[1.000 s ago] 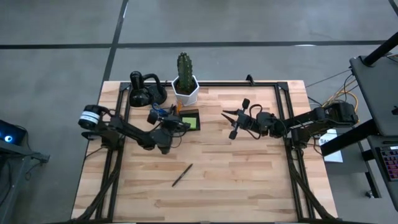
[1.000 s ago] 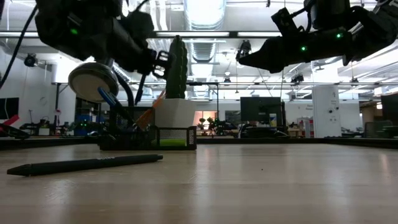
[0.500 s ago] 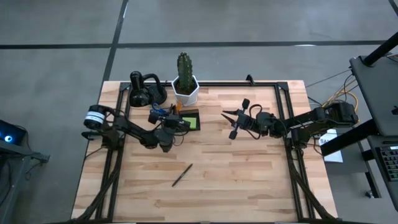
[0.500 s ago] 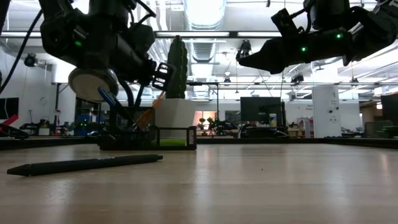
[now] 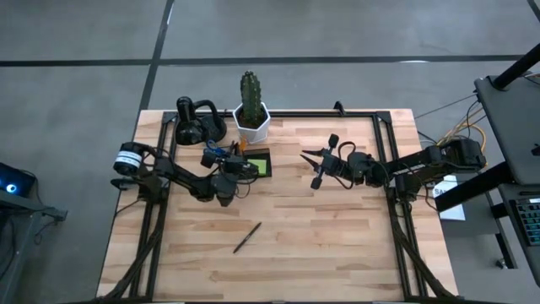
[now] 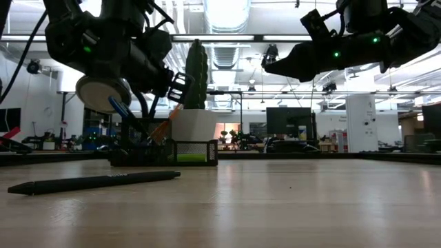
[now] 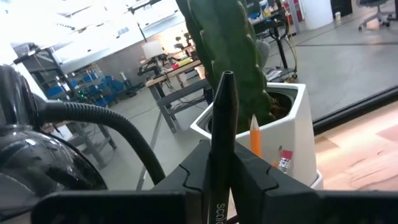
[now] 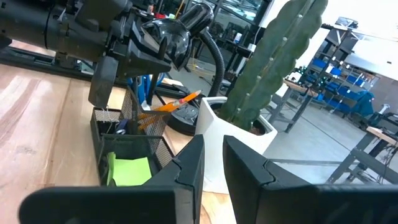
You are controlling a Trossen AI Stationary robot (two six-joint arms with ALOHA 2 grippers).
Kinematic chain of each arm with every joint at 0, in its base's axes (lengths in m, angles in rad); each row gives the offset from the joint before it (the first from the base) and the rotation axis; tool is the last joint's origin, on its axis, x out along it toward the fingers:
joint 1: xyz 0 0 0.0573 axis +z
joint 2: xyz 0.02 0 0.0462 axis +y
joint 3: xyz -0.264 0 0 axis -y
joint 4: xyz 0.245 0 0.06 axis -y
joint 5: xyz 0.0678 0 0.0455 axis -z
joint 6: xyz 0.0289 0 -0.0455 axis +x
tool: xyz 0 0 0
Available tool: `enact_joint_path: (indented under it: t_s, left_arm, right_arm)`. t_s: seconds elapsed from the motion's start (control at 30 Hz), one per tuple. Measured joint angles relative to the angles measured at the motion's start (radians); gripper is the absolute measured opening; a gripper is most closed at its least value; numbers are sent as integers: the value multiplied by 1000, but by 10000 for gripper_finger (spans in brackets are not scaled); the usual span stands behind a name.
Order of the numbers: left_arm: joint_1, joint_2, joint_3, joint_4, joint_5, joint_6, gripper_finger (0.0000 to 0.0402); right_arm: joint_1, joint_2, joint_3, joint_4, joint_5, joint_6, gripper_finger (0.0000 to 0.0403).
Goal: Pick and place office supplies into organizer
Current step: Put the right black pen into the black desk organizer
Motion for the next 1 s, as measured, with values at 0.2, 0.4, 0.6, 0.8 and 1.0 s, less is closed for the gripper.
enact_joint_path:
  t_s: [0.2, 0.4, 0.6, 0.8, 1.0]
  left_arm:
    - [0, 0, 0, -70, 0, -122, 32]
    - [-1, 0, 0, -84, 0, -156, 30]
    - [-2, 0, 0, -114, 0, -137, 22]
    - [-11, 0, 0, -135, 0, -137, 34]
    - [-40, 0, 0, -135, 0, -137, 23]
  right_arm:
    - [0, 0, 0, 0, 0, 0, 48]
    - [0, 0, 0, -2, 0, -3, 48]
    - [0, 0, 0, -4, 0, -2, 48]
    - [0, 0, 0, -9, 0, -2, 48]
    - [0, 0, 0, -19, 0, -3, 48]
